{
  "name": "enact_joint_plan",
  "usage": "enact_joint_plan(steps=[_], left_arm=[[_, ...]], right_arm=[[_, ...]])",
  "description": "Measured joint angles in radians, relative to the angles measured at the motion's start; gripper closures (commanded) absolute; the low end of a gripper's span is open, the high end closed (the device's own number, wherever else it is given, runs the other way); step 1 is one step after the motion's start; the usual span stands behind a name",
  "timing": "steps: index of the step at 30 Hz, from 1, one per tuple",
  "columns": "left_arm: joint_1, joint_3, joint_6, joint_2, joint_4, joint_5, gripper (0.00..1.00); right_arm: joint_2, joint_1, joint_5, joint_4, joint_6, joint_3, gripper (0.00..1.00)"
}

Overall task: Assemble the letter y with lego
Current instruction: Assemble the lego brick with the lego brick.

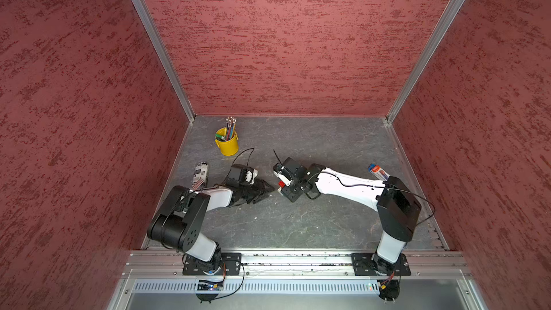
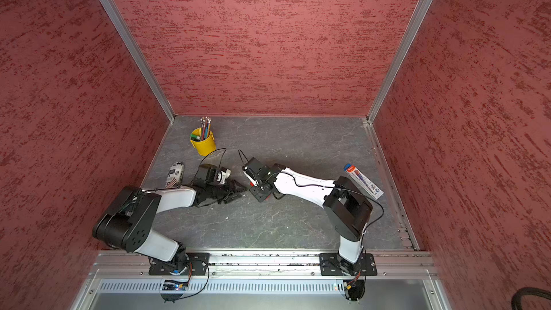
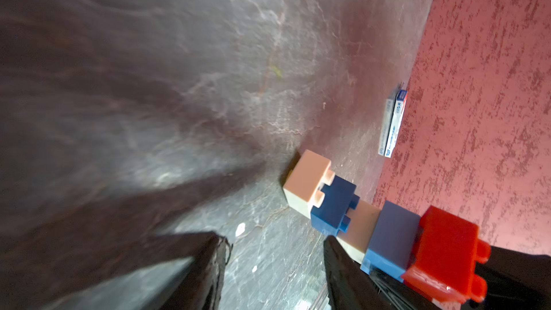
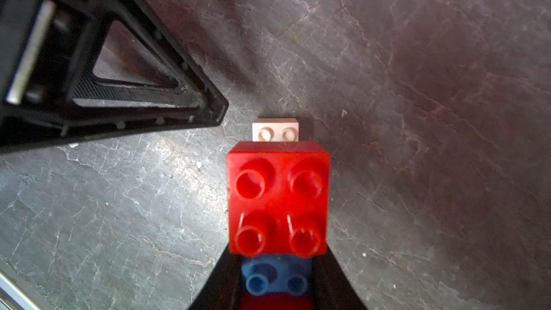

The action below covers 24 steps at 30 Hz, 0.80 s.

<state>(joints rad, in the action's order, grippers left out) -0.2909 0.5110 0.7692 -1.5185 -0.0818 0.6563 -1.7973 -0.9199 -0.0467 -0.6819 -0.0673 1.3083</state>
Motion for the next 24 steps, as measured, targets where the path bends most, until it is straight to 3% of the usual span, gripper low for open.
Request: enact_joint_plan(steps=[24], left_arm=[[0.044,-0.033,0.002,0.058,0.043,-0.022,0.44]], right_arm=[[0.000,0.001,0.000,0.029,-0.006,0.000,0.74]])
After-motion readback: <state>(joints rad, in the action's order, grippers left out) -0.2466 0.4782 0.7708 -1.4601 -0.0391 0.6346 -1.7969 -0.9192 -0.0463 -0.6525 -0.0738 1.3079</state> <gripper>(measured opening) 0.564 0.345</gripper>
